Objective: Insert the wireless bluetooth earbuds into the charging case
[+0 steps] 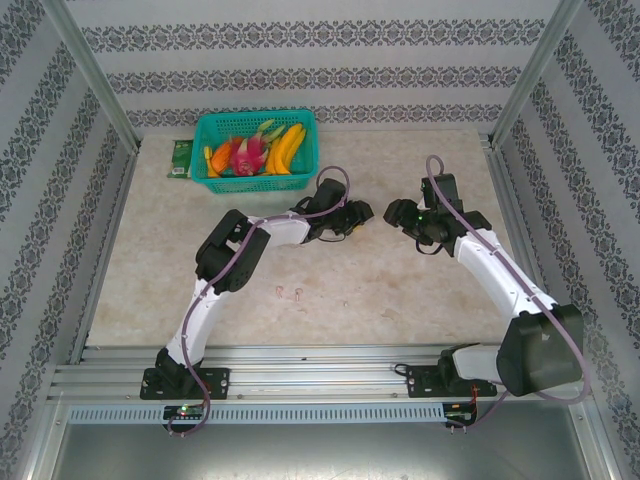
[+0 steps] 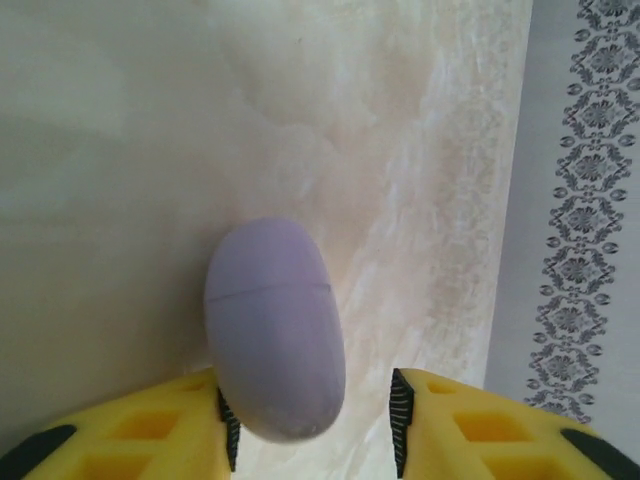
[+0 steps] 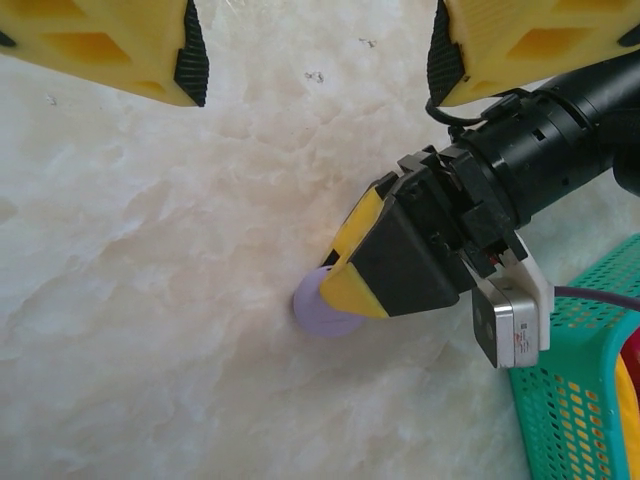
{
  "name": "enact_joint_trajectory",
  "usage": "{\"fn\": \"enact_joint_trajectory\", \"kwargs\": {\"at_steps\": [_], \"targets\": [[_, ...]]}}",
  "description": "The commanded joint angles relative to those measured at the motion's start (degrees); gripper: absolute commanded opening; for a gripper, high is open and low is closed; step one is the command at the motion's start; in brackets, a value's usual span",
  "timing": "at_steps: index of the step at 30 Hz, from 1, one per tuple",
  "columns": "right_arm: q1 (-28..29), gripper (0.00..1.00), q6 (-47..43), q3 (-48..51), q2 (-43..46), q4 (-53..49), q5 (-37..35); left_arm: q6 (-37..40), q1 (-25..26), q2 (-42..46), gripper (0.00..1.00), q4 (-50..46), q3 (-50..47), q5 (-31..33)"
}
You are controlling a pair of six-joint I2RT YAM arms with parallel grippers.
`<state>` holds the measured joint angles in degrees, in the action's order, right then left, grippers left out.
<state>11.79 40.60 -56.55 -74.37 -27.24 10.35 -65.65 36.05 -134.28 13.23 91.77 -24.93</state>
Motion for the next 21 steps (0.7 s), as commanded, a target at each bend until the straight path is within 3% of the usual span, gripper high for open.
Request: {"fn": "enact_joint_trajectory", "kwargs": {"at_steps": [1, 5, 13, 17, 21], "targets": [[0.73, 0.64, -0.42, -0.41, 2.05, -1.62, -0.71, 0.26, 0.52, 1.58, 0.56, -6.21, -0.7, 2.21], [1.11, 0.66, -0.27, -0.81, 3.07, -2.24, -0.92, 1.55, 0.47, 4.65, 0.66, -10.13, -1.99, 3.56], [3.36, 0.65, 0.62, -1.19, 5.02, -3.14, -1.88, 6.2, 0.09, 16.11, 0.68, -14.53, -9.74, 7.3], [6.6, 0.67, 0.71, -1.28, 4.77, -3.41, -3.99, 15.25, 0.03, 23.96, 0.69, -22.19, -12.41, 14.78], [10.9, 0.7, 0.62, -1.28, 3.71, -3.78, -7.16, 25.81, -0.7, 30.28, 0.73, -33.2, -13.11, 27.4]]}}
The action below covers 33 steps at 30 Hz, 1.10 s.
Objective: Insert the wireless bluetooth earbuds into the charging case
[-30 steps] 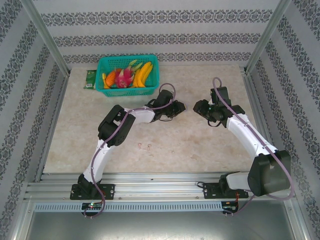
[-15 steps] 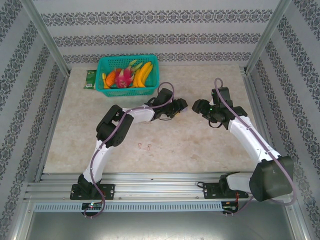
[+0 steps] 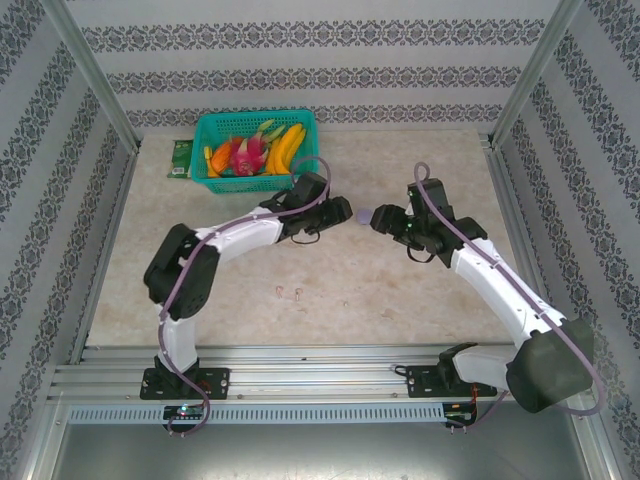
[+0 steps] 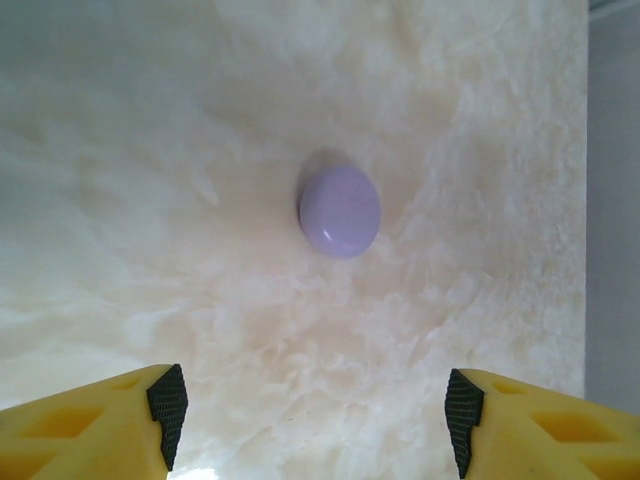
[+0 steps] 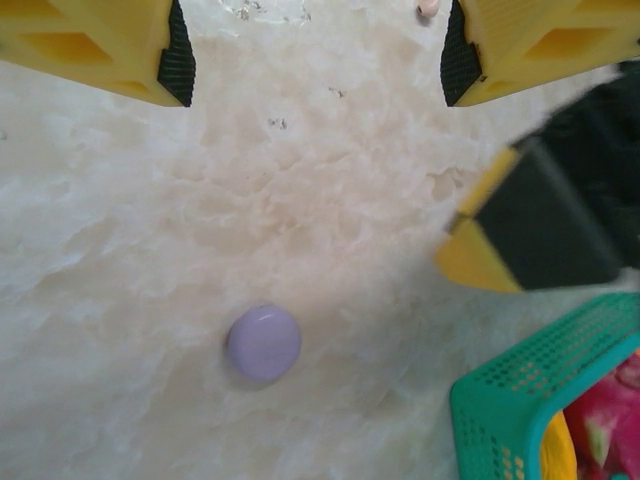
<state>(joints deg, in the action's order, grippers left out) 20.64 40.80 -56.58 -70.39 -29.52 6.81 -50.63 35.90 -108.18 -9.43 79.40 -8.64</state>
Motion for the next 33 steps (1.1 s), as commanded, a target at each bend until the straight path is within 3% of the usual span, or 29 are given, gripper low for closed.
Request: {"fn": "enact_joint_trajectory", "kwargs": {"at_steps": [1, 4, 5, 8, 15, 22, 33], "targets": [[3.02, 0.72, 0.34, -1.25, -0.56, -1.51, -4.52, 12.62, -1.03, 5.6, 0.76, -12.49, -1.42, 13.89], [5.07, 0.77, 0.33, -0.5, -1.13, -0.95, -5.79, 15.77, -2.98, 9.74, 1.0, -15.07, -4.48, 19.87], [5.5, 0.78, 0.34, -0.19, -1.28, -0.62, -6.23, 16.2, -3.87, 11.02, 1.0, -14.94, -5.8, 20.46], [6.08, 0.97, 0.25, 0.72, -1.83, -0.3, -8.62, 15.79, -7.52, 14.45, 1.0, -14.82, -9.69, 20.69], [5.69, 0.98, -0.03, 2.09, -3.75, 0.5, -12.34, 16.79, -15.97, 15.96, 1.0, -16.26, -13.53, 13.85], [4.8, 0.97, 0.28, 2.87, -7.44, 4.29, -7.58, 18.73, -18.33, 11.09, 1.0, -20.1, -11.7, 12.41], [2.06, 0.95, 0.24, 4.19, -7.78, 5.41, -2.98, 18.42, -21.57, 5.11, 0.93, -16.85, -12.67, 7.22]]}}
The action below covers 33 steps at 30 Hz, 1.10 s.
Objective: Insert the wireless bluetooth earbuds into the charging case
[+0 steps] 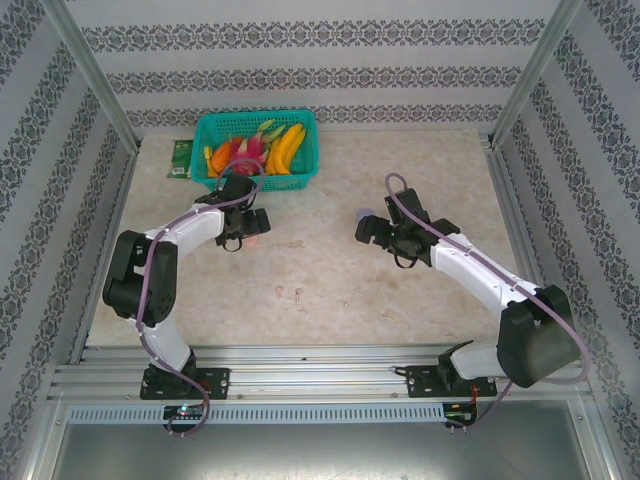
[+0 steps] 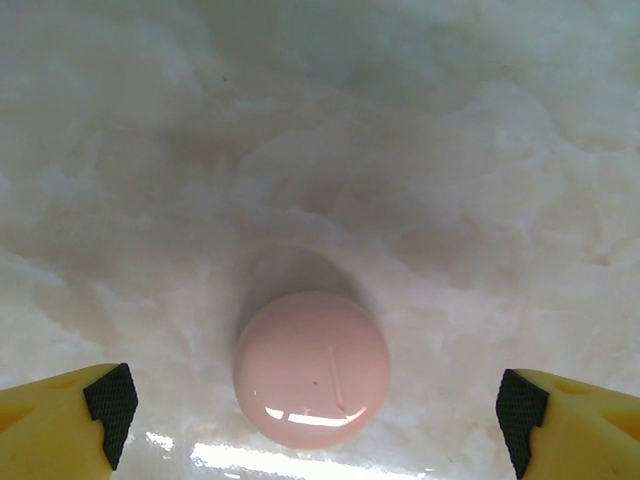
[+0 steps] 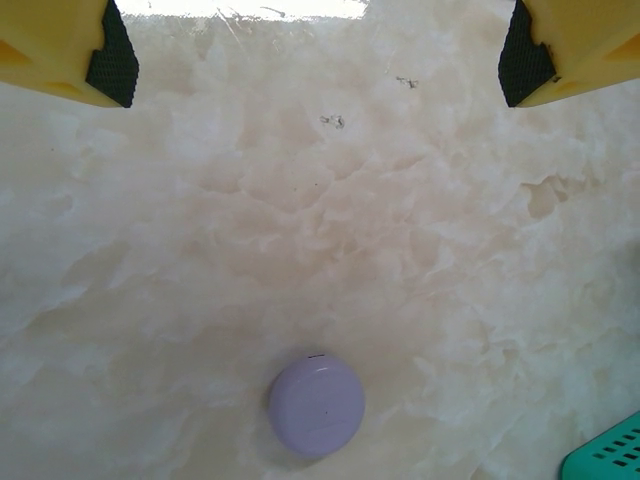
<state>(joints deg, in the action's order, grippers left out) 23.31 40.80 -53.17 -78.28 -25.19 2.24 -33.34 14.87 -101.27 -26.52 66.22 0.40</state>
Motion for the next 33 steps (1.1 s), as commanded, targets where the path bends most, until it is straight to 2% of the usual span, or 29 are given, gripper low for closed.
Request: {"fn": "enact_joint_trajectory", "kwargs": {"at_steps": [1, 14, 28, 33], "targets": [[-0.72, 0.95, 0.29, 0.78, 0.06, 1.17, 1.74, 1.17, -0.54, -2.59, 0.92, 0.16, 0.88, -2.06], [-1.16, 0.94, 0.8, 1.44, 0.07, 1.73, 1.75, 1.26, -0.48, -8.05, 0.77, -0.72, 2.87, -1.41], [-1.51, 0.94, 1.13, 2.43, 1.59, 1.52, 1.18, 4.93, -0.32, -9.35, 0.46, -3.13, 5.59, -0.48], [-1.6, 0.94, 1.39, 3.09, 2.24, 1.55, 0.72, 4.49, 1.48, -7.01, 0.45, -3.08, 5.93, -1.44]]}}
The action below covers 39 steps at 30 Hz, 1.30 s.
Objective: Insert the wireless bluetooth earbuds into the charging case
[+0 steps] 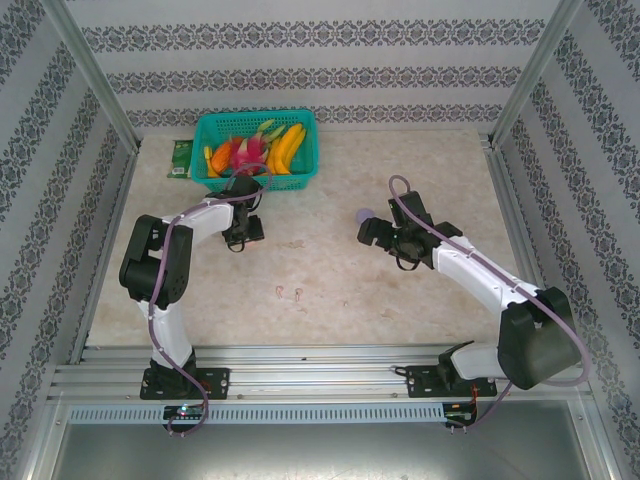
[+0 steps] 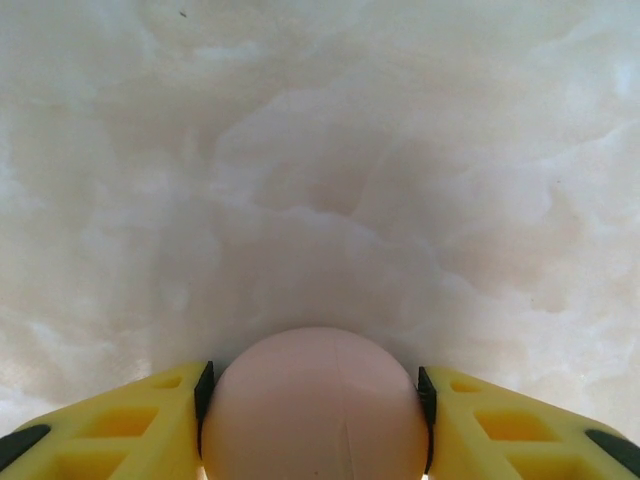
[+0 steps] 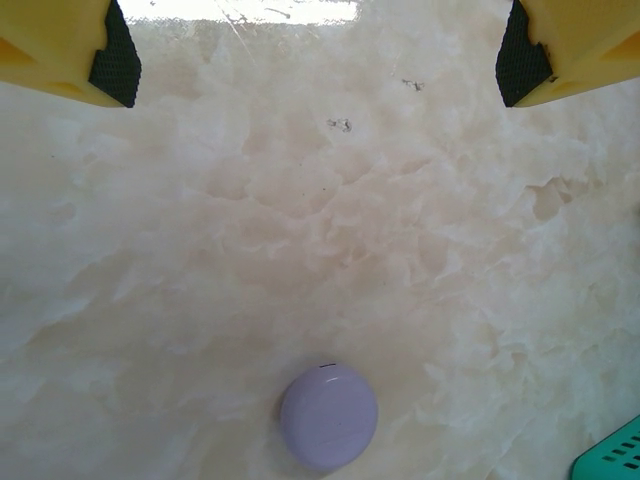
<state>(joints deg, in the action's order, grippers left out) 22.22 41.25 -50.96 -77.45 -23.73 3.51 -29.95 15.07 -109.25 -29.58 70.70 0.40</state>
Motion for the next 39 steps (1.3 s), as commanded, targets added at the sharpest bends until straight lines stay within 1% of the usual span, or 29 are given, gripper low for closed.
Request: {"fn": "enact_joint_trajectory", "kwargs": {"at_steps": [1, 7, 12, 15, 20, 24, 27, 31, 34, 39], "targets": [[-0.51, 0.94, 1.01, 1.02, 1.53, 0.0, -0.66, 0.73, 2.01, 1.49, 0.45, 0.05, 1.6, -1.82], [-0.48, 0.96, 1.59, 1.3, 1.82, -1.48, -2.14, -3.76, 7.97, 3.22, 0.45, 1.95, 2.59, -4.14], [-0.42, 0.97, 2.16, 2.74, 3.32, -1.89, -3.45, -10.17, 13.76, 2.37, 0.45, 5.04, 3.25, -5.29], [-0.59, 0.97, 2.59, 4.07, 4.51, -2.19, -4.32, -13.76, 17.67, 1.01, 0.44, 6.54, 4.65, -4.73], [-0.74, 0.98, 3.27, 6.16, 6.63, -2.95, -5.72, -19.13, 24.05, -3.97, 0.44, 5.5, 10.1, -1.89], [-1.11, 0.98, 3.56, 7.57, 8.6, -3.68, -6.38, -22.45, 27.95, -7.73, 0.46, 4.72, 13.39, -0.24], [-1.47, 0.98, 3.47, 8.31, 10.25, -4.5, -6.61, -22.97, 29.78, -10.14, 0.48, 4.23, 15.74, 0.44], [-1.91, 0.97, 3.22, 8.68, 11.74, -5.6, -6.85, -22.59, 30.78, -12.1, 0.49, 3.74, 18.1, 1.13], [-2.07, 0.97, 2.88, 8.94, 12.79, -6.27, -7.15, -21.55, 31.15, -11.28, 0.51, 4.18, 18.21, 3.01], [-2.7, 0.97, 2.43, 9.81, 13.14, -6.94, -8.29, -18.5, 31.16, -7.25, 0.61, 5.12, 17.64, 6.77]]}}
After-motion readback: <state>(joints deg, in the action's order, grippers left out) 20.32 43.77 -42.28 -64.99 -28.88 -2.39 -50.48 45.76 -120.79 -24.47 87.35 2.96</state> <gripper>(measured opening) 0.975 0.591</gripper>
